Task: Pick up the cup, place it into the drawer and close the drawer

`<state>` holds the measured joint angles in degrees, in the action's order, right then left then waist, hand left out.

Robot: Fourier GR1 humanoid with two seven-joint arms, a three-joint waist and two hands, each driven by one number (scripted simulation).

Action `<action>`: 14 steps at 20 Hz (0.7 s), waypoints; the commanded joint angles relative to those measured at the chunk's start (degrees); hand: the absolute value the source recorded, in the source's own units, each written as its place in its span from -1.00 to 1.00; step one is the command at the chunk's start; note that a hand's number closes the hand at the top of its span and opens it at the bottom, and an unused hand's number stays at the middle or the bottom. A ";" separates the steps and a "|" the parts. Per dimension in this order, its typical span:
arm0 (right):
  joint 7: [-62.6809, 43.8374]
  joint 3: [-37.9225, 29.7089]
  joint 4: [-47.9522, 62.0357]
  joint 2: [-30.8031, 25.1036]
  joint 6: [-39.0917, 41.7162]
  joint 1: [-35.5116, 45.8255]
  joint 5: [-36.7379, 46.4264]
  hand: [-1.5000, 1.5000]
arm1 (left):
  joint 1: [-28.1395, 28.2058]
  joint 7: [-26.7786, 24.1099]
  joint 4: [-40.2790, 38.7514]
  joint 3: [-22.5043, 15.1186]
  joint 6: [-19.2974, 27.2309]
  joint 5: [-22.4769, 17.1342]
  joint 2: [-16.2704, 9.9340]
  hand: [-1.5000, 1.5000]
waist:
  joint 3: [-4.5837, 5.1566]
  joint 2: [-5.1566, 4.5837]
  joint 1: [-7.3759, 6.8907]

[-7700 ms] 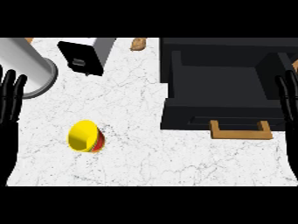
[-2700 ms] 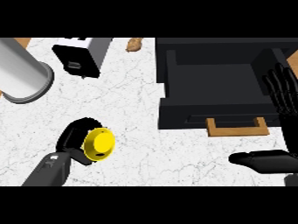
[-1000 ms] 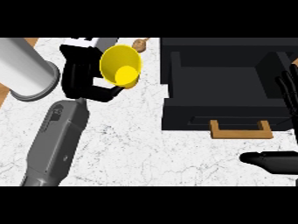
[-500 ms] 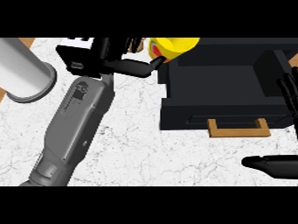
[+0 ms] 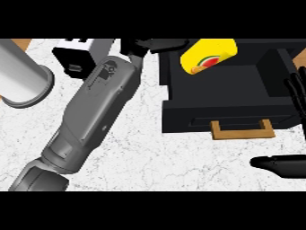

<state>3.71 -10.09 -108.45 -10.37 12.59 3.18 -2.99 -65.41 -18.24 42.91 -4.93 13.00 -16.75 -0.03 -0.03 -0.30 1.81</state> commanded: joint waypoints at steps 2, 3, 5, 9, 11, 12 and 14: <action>-0.82 1.61 1.32 1.00 -1.69 2.80 2.26 -1.00 | -6.26 1.01 -7.22 -4.52 4.44 -4.78 0.03 1.00 | 0.00 -0.07 0.22; 1.04 -1.50 1.93 -0.45 0.03 0.88 -0.33 -1.00 | -3.99 -0.99 -7.46 -6.12 3.86 -5.77 0.03 1.00 | -0.01 -0.02 0.22; 0.72 -2.65 1.94 -1.60 1.37 1.97 -2.39 -1.00 | -7.04 0.39 -11.87 -5.01 3.09 -5.56 0.03 1.00 | -0.02 -0.15 0.31; 2.20 0.32 3.99 0.06 0.83 2.29 0.42 -1.00 | -9.62 -1.91 -15.10 -11.29 5.68 -12.04 0.03 1.00 | -0.04 -0.53 2.01; -1.99 -0.31 2.55 -0.69 -0.55 5.28 0.19 -1.00 | -5.76 -3.01 -14.58 -13.69 4.61 -11.98 0.03 1.00 | 0.00 -0.19 0.68; -0.33 -1.06 1.14 -1.54 1.55 3.16 -1.43 -1.00 | -6.47 -2.80 -15.40 -15.26 5.57 -13.67 0.03 1.00 | -0.02 -0.28 1.59; -0.92 -0.65 0.15 -1.07 1.52 2.71 -1.76 -1.00 | -7.92 -2.11 -16.33 -17.36 8.84 -14.80 0.03 1.00 | -0.03 -0.33 2.05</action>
<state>3.50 -10.41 -106.44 -10.88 13.07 6.31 -3.40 -72.11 -20.52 28.84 -18.75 19.32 -29.02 -0.01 -0.05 -0.59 3.20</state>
